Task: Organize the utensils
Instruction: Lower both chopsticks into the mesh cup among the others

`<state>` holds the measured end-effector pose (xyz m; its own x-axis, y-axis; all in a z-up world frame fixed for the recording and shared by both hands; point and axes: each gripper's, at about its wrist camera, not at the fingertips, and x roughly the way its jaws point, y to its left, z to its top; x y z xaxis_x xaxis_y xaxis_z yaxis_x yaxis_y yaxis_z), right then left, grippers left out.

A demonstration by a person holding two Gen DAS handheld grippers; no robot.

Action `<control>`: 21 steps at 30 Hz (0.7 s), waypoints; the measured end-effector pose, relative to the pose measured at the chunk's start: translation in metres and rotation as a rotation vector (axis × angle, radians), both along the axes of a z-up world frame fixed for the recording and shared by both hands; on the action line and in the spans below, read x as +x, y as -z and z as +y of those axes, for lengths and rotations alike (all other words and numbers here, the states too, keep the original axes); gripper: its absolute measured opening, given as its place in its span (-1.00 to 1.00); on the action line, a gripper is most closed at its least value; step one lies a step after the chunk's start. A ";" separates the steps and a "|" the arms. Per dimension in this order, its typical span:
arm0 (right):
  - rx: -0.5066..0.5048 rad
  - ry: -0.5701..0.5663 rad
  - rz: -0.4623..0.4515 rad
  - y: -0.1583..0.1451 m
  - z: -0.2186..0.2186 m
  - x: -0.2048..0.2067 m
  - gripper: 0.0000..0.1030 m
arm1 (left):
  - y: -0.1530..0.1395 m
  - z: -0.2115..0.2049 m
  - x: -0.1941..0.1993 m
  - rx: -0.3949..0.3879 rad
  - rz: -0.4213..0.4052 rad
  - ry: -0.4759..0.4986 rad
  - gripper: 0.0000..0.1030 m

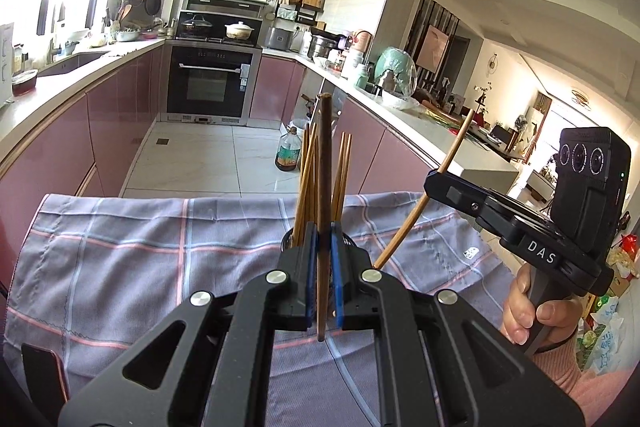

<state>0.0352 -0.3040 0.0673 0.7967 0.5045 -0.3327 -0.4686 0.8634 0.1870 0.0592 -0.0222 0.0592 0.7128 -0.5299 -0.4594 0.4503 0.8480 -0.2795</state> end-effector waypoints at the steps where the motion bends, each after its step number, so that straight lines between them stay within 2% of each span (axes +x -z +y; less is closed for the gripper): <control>1: 0.000 0.001 -0.006 -0.002 0.000 0.000 -0.90 | -0.002 0.000 0.000 -0.001 -0.005 -0.001 -0.86; 21: 0.032 0.023 -0.062 -0.018 -0.006 0.009 -0.90 | -0.053 -0.006 -0.009 -0.018 -0.118 -0.007 -0.86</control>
